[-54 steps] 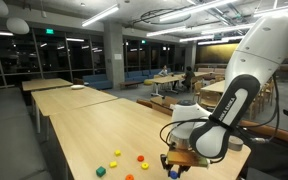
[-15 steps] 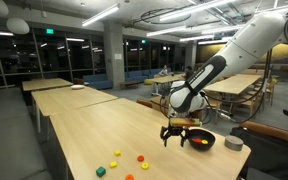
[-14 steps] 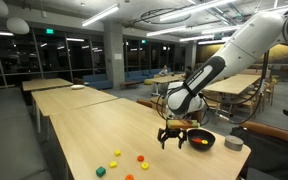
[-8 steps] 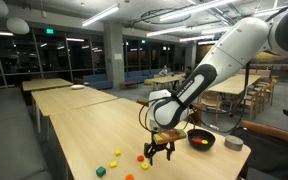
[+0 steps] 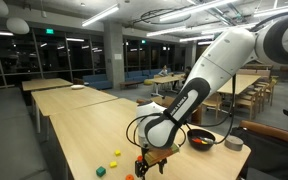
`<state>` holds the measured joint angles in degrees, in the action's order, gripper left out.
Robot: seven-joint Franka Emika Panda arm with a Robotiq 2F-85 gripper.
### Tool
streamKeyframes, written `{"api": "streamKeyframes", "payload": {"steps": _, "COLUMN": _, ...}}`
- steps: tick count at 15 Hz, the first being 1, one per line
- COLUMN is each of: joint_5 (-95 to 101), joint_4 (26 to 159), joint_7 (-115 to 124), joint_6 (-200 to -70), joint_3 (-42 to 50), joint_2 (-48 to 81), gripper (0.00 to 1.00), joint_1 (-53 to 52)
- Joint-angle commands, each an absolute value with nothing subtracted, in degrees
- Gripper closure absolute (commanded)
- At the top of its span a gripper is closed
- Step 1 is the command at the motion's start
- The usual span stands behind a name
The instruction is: Put some of the rings in the bowl
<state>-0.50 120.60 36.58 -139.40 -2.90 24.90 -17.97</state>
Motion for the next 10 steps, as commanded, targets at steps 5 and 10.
{"api": "streamKeyframes", "payload": {"steps": 5, "joint_5": 1.54, "joint_4": 120.64, "joint_7": 41.24, "joint_6": -147.84, "joint_3": -2.5, "joint_2": 26.21, "gripper": 0.0, "joint_1": -21.66}}
{"api": "streamKeyframes", "payload": {"steps": 10, "joint_5": 1.14, "joint_4": 121.06, "joint_7": 42.58, "joint_6": -150.09, "joint_3": -2.57, "joint_2": 26.91, "gripper": 0.0, "joint_1": -23.21}}
